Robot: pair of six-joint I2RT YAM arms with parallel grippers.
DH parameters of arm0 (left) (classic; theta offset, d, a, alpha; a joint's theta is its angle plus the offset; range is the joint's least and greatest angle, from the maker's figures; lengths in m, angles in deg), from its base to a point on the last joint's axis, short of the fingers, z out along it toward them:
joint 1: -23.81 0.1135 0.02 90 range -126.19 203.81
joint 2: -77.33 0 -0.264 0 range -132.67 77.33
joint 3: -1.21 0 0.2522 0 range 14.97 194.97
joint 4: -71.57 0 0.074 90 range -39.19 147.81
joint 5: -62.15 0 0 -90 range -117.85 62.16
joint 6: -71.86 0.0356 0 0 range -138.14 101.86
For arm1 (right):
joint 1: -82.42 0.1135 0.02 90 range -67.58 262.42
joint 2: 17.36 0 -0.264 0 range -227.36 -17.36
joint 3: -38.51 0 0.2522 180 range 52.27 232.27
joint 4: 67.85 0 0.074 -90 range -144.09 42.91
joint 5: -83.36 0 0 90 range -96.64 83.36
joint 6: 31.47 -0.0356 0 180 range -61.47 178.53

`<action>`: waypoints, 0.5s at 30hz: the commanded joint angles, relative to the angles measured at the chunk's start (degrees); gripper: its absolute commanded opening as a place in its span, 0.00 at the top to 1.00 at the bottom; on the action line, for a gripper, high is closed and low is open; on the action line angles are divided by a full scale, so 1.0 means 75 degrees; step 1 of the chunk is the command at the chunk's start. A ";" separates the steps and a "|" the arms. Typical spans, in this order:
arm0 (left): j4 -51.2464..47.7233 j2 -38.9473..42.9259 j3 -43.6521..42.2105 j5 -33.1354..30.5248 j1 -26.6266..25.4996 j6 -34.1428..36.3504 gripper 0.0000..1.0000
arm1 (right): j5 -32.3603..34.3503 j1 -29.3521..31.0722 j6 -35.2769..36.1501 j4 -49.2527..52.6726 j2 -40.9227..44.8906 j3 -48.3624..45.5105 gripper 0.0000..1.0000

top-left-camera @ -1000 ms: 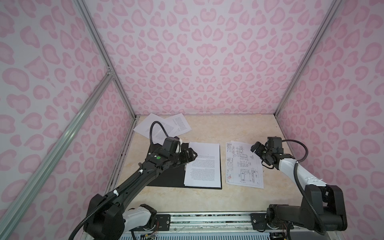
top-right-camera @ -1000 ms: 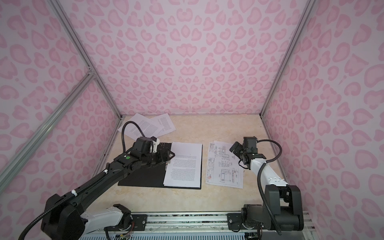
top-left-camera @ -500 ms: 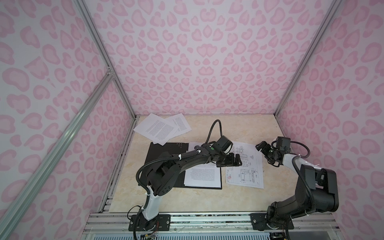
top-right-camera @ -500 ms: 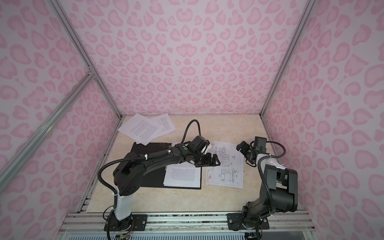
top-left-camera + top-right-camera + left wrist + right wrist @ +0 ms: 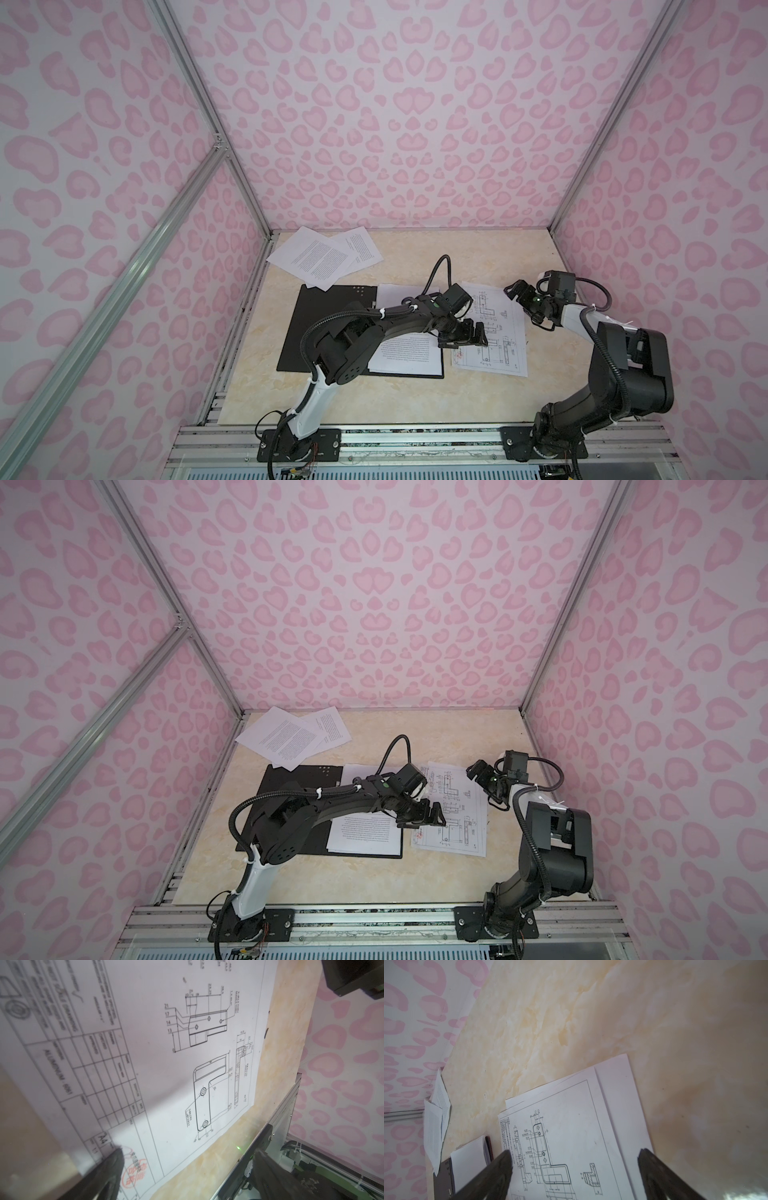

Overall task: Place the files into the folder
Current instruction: 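Pin the drawing sheet with left gripper while right gripper pinches its far edge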

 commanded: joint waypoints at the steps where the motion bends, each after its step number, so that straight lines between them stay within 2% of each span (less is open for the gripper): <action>1: -0.0433 -0.0251 -0.0087 -0.0201 -0.0005 -0.0209 0.02 | -0.0021 0.0030 0.0161 0.0019 -0.0235 0.0240 0.05; 8: -0.0489 -0.0123 -0.0387 -0.0455 0.0083 -0.0416 0.02 | 0.0025 0.0021 0.0399 0.0199 -0.0860 0.0735 0.05; 15: -0.0496 -0.0143 -0.0425 -0.0463 0.0118 -0.0460 0.02 | -0.0463 0.0095 0.0267 0.0011 -0.1097 0.0668 0.06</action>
